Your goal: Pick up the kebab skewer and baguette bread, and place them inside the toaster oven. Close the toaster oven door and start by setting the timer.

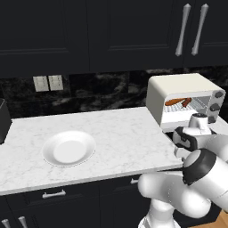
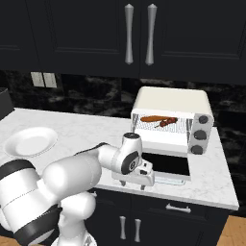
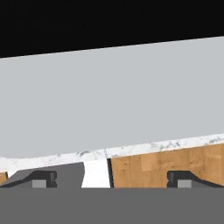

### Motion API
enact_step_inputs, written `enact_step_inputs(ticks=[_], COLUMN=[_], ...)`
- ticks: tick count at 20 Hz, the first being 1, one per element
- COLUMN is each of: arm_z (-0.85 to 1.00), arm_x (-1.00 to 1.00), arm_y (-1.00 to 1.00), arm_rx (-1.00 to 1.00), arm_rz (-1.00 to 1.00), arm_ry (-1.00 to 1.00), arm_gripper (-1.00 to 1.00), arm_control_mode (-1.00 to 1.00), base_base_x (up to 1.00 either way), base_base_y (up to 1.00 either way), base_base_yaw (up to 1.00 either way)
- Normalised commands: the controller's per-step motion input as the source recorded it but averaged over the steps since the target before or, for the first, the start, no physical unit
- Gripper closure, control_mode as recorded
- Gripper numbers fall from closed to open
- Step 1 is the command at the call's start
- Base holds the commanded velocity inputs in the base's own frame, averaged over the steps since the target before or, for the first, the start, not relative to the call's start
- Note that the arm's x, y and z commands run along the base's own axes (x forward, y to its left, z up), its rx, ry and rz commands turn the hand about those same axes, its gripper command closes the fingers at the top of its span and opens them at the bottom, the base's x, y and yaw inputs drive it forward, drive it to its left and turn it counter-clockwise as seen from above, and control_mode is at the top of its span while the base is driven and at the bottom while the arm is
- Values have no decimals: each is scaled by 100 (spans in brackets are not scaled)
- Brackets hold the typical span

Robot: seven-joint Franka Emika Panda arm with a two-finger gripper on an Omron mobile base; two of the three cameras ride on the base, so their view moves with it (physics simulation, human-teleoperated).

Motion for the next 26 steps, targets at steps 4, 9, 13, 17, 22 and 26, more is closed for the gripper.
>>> enact_step_inputs(ticks=[4, 9, 13, 17, 22, 26], arm_z=[-17, -24, -15, 0, 0, 0], arm_x=[-1, 2, 12, 33, 60, 61], arm_y=[0, 0, 0, 0, 2, 5], arm_rx=[0, 0, 0, 0, 0, 0], arm_rz=[-2, -1, 0, -1, -1, -1], arm_ry=[0, 0, -2, -6, -10, -11], arm_gripper=[-100, -100, -100, -100, -100, -100], arm_control_mode=[-100, -100, -100, -100, -100, -100], base_base_x=[0, 0, 0, 0, 0, 0], base_base_y=[0, 0, 0, 0, 0, 0], base_base_yaw=[0, 0, 0, 0, 0, 0])
